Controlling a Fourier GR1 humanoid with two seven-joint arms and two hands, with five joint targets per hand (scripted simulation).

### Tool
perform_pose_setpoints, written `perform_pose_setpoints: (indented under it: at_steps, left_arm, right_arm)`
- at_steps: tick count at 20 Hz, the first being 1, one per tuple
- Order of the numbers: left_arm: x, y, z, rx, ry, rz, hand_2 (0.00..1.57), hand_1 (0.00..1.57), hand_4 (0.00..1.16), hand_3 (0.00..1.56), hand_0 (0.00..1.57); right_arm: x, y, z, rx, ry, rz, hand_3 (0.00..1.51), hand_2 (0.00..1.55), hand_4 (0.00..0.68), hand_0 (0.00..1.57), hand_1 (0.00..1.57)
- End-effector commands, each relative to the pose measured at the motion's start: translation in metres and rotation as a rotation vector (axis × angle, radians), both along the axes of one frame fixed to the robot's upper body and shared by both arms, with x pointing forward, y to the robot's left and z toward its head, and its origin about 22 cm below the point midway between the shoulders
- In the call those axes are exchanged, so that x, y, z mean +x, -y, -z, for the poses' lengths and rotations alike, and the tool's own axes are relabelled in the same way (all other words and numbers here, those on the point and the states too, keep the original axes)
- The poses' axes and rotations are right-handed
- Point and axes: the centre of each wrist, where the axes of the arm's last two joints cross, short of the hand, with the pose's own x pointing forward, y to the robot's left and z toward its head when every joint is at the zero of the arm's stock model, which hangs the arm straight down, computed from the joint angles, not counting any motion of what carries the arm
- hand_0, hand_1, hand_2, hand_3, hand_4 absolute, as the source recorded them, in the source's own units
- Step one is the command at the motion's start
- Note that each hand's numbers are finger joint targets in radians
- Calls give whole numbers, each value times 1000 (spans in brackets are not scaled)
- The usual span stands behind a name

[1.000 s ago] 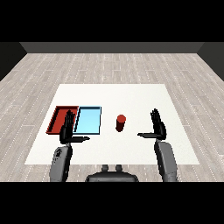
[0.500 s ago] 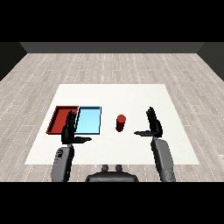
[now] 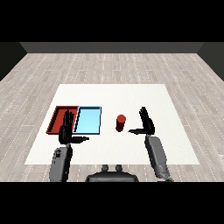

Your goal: Pick the red can and put it in the red box

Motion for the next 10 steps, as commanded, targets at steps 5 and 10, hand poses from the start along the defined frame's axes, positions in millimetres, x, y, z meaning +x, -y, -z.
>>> perform_pose_setpoints:
  at_steps: [5,10]
  left_arm:
    - [5,1,-4,-1,3,8,0,0,0,0,0]
    - [-7,13,9,-8,-4,8,0,0,0,0,0]
  right_arm:
    - [20,-28,3,23,-27,-26,0,0,0,0,0]
    - [31,-48,21,75,-51,-61,0,0,0,0,0]
